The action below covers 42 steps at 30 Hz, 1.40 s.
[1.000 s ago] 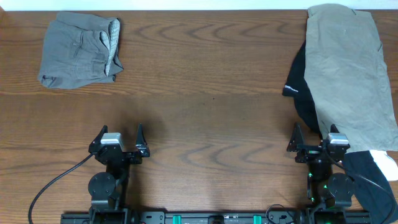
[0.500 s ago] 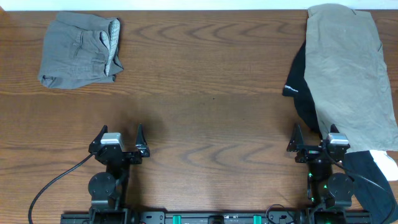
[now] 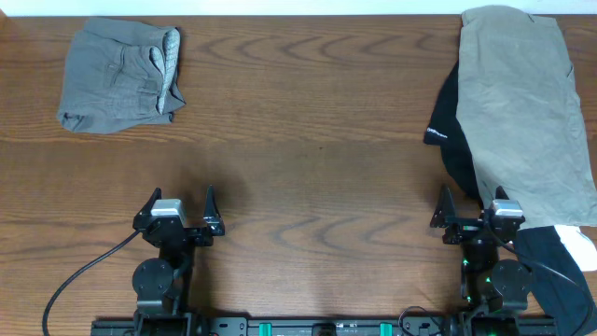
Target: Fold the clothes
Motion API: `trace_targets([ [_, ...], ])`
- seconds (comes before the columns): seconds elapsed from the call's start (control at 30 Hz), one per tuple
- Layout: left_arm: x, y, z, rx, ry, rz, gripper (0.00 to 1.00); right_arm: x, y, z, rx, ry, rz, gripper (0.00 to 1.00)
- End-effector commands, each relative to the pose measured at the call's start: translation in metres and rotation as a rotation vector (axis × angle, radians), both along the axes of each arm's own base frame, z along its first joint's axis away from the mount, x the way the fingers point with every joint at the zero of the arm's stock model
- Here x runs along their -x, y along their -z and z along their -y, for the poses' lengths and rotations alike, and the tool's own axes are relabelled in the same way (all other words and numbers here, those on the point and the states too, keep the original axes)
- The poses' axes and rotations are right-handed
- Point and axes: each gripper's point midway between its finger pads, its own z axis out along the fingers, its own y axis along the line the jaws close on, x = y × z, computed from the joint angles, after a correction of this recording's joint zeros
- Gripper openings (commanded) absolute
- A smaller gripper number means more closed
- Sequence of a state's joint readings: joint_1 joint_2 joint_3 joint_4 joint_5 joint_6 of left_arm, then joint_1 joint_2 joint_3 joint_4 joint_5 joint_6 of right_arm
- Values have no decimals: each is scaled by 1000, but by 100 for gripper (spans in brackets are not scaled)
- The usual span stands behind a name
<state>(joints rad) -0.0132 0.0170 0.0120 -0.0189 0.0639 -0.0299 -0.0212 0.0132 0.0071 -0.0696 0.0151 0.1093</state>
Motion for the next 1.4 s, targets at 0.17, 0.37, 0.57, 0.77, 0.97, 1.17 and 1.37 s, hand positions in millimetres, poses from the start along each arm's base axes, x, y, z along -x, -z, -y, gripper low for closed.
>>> trace_targets([
  [0.17,1,16,1,7,7,-56,98,0,2,-3,12,-13,-6,99],
  [0.37,1,16,1,7,7,-56,98,0,2,-3,13,-13,-7,99],
  [0.57,1,16,1,7,7,-56,98,0,2,-3,12,-13,-6,99],
  [0.77,1,16,1,7,7,-56,98,0,2,-3,12,-13,-6,99],
  [0.97,1,16,1,8,8,-56,98,0,2,-3,13,-13,-6,99],
  [1.17,1,16,1,7,7,-56,98,0,-2,10,18,63,10,99],
  [1.37,1,15,-1,5,-4,-54,98,1,-4,12,19,72,16,99],
])
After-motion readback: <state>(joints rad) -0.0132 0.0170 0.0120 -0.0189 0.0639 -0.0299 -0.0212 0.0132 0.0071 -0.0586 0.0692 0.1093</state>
